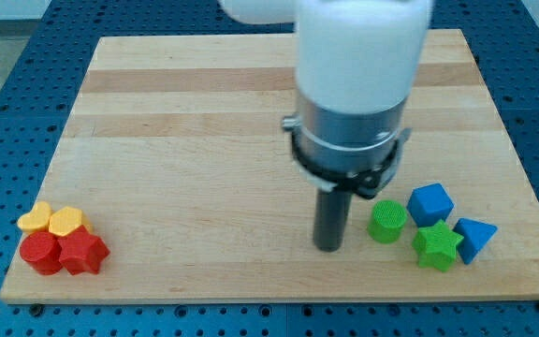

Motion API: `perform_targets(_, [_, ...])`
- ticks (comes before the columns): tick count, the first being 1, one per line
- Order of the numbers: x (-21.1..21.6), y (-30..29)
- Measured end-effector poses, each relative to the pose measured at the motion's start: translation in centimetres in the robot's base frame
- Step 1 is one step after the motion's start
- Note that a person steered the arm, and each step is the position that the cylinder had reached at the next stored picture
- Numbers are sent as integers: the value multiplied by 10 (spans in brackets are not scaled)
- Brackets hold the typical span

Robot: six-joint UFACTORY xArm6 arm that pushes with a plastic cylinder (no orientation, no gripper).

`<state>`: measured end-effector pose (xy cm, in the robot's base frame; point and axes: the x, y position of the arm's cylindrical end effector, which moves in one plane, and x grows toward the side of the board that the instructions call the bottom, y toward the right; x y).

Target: Push the cube into the triangle

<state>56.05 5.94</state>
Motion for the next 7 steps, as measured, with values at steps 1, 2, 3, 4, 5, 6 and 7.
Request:
perform_targets(1, [-16, 39])
perform_targets(2, [-16, 68])
perform_targets(3, [-16, 52])
perform_targets(4, [-33, 28])
perform_targets(5, [-74, 32])
perform_targets(6, [-97, 60])
perform_targets(7, [-95, 95])
